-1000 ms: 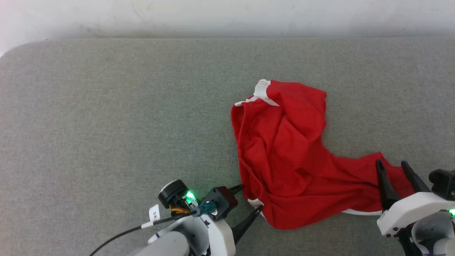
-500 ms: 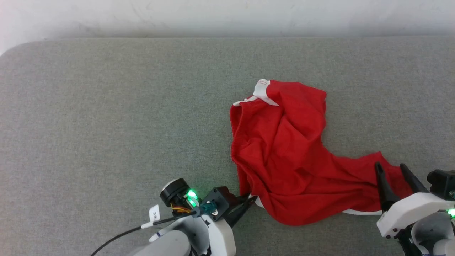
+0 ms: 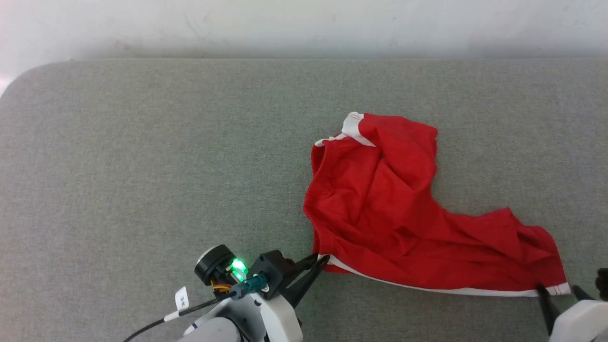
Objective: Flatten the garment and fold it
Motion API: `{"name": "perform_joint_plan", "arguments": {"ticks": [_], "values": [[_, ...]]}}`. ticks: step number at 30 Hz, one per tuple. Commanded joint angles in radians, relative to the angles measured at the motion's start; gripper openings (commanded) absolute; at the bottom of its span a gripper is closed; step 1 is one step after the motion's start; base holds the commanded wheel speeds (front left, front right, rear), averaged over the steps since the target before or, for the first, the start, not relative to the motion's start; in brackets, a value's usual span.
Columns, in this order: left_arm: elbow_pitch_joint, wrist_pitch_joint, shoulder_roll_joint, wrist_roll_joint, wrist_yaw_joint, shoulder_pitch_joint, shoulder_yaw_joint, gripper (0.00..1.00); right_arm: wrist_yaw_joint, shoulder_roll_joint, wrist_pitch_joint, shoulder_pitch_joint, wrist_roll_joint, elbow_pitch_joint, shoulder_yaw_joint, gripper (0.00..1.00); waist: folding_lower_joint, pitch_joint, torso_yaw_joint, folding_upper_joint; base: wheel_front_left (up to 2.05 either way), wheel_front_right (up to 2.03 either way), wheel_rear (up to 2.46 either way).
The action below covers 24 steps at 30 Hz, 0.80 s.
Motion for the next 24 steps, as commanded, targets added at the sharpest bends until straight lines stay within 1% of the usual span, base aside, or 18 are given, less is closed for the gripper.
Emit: {"name": "perform_joint_plan", "arguments": {"ticks": [1,5,10,11,12,13,16,20,21,24], "values": [[-0.007,-0.003,0.006,-0.006,0.008,0.016,0.005,0.00,-0.001,0.005,0.014,-0.005,-0.028,0.006,-0.022,1.00,0.0001,0.002,0.005,0.0000,0.00,0.00,0.00],[-0.016,-0.003,0.005,-0.007,0.013,0.017,0.002,0.00,-0.001,0.013,0.040,-0.016,-0.057,0.023,-0.044,1.00,0.0001,0.005,0.012,0.0000,0.00,0.00,0.00],[-0.022,0.000,0.005,-0.007,0.014,0.013,-0.003,0.00,-0.001,0.011,0.061,-0.028,-0.057,0.043,-0.035,1.00,0.0001,0.009,0.018,0.0000,0.00,0.00,0.00],[-0.023,0.001,0.005,-0.007,0.015,0.013,-0.004,0.00,-0.001,0.012,0.065,-0.031,-0.054,0.049,-0.033,0.87,0.0001,0.010,0.018,0.0000,0.00,0.00,0.00],[-0.024,0.001,0.006,-0.007,0.015,0.012,-0.005,0.00,-0.001,0.012,0.071,-0.032,-0.051,0.057,-0.030,0.33,0.0001,0.010,0.019,0.0000,0.00,0.00,0.00],[-0.023,0.003,0.006,-0.007,0.015,0.013,-0.006,0.00,-0.001,0.010,0.079,-0.032,-0.048,0.066,-0.024,0.00,0.0001,0.010,0.019,0.0000,0.00,0.00,0.00],[-0.019,0.006,0.007,-0.010,0.016,0.017,-0.011,0.00,-0.001,0.007,0.102,-0.026,-0.034,0.082,-0.012,0.00,0.0001,-0.001,0.019,0.0000,0.00,0.00,0.00],[-0.017,0.001,0.013,-0.021,0.020,0.030,-0.008,0.00,-0.001,0.011,0.126,-0.017,0.009,0.065,0.000,0.00,0.0001,-0.023,0.014,0.0000,0.00,0.00,0.00],[-0.018,-0.006,0.020,-0.028,0.024,0.039,-0.002,0.00,-0.001,0.015,0.147,-0.016,0.060,0.031,0.004,0.00,0.0001,-0.043,0.007,0.0000,0.00,0.00,0.00],[-0.026,-0.012,0.028,-0.035,0.030,0.046,0.007,0.00,-0.001,0.005,0.177,-0.012,0.097,-0.018,0.014,0.00,0.0001,-0.065,-0.001,0.0000,0.00,0.00,0.00]]}}
